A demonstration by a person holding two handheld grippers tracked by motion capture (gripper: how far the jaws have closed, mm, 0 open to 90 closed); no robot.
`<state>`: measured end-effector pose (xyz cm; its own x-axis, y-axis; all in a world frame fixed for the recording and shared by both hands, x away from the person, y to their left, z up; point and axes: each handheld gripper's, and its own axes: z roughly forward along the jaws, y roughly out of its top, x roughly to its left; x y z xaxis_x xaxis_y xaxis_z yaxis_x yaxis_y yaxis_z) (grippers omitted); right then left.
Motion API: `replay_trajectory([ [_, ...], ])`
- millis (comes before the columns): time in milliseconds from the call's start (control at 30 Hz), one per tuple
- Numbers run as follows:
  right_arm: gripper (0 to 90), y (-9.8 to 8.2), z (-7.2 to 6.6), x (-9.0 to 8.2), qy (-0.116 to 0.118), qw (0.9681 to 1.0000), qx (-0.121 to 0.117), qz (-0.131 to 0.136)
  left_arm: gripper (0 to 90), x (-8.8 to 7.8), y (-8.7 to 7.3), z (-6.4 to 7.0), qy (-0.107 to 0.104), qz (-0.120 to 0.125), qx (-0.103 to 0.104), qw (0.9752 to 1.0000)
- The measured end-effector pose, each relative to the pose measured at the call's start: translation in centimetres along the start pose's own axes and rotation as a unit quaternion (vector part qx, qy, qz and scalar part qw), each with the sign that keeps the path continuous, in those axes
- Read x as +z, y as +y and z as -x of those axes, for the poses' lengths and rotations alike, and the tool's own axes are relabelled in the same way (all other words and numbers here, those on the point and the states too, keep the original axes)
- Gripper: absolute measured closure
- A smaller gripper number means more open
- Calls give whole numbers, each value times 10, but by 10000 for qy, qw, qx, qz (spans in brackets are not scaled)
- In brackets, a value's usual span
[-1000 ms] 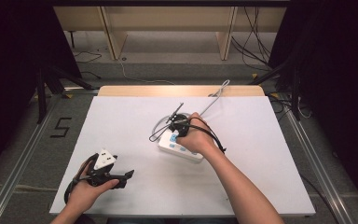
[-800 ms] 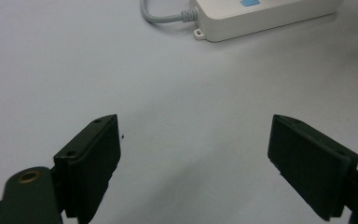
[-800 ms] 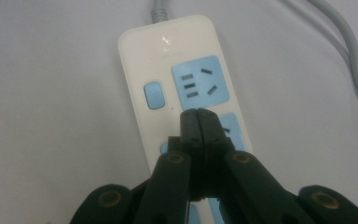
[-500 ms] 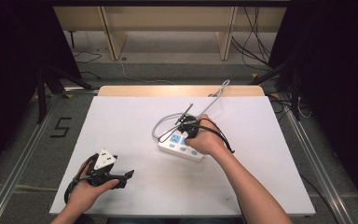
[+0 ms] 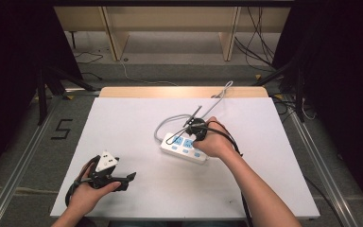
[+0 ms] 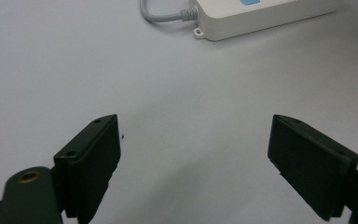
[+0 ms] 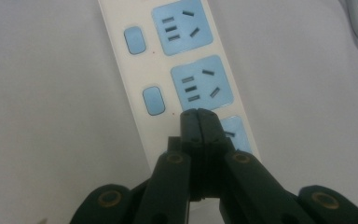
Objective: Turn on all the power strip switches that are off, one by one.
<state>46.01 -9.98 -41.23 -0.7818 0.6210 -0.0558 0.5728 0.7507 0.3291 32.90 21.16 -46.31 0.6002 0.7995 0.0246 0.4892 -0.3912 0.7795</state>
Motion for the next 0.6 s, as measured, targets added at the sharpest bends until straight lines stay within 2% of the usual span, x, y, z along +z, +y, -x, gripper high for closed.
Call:
replay_trajectory([
  [600, 900, -6, 3, -1, 8, 10000, -6, -89, 168, 0, 0, 0, -1, -7, -3, 10000],
])
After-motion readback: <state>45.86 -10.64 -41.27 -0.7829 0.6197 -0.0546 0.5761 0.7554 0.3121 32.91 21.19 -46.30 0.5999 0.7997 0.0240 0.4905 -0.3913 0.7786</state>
